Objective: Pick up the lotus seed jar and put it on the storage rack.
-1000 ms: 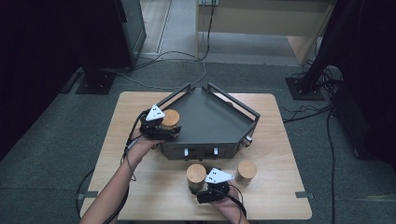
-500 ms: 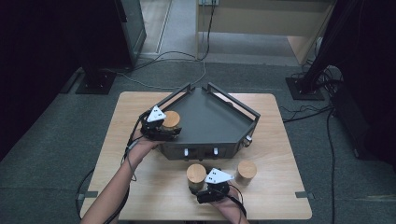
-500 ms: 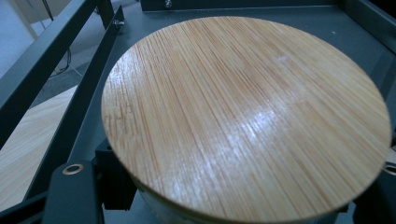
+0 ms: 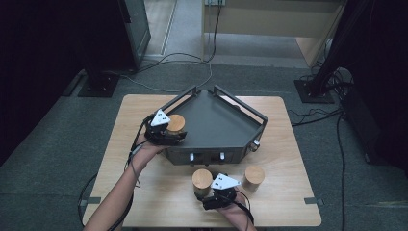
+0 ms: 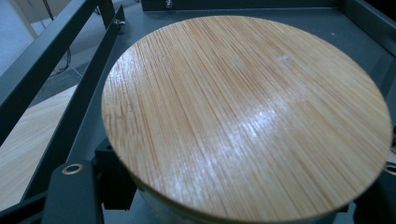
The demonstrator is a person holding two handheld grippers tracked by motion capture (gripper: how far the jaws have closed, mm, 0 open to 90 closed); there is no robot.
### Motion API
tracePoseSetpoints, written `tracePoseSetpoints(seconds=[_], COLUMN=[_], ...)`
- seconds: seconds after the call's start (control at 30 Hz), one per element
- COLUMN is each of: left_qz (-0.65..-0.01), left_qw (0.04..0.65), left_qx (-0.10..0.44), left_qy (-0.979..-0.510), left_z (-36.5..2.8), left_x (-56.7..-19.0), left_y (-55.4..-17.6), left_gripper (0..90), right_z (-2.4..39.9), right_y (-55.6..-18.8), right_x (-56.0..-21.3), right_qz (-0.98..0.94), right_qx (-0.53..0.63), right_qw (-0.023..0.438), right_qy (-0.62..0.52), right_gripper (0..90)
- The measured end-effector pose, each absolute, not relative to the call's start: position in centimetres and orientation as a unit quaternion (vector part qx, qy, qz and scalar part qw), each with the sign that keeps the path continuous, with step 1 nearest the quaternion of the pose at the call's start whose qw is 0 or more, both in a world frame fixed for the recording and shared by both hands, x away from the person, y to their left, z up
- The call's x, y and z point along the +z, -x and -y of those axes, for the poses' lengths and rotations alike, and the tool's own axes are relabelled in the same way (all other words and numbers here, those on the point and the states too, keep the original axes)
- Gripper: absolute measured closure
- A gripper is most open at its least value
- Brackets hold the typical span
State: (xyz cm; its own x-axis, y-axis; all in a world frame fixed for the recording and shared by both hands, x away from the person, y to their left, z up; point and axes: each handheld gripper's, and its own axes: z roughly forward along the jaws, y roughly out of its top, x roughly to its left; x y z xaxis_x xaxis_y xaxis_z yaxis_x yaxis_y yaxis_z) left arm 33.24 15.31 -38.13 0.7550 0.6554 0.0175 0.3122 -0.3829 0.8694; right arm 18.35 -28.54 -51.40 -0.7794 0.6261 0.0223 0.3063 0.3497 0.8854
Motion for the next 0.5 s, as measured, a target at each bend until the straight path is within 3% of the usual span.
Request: tracePoseSetpoints(seconds=[0.5], left_qz=[-0.295], left_qw=[0.473], left_qx=[0.189], left_qy=[-0.808], left_z=[-15.63], left_x=[-37.74], left_y=[-32.37], left_gripper=[16.6], right_z=[28.60], right_y=[-18.41], right_x=[-51.41], right_qz=[-0.804], right_qx=[0.492], right_qw=[0.160], right_qy=[-0.293], right_gripper=[12.1])
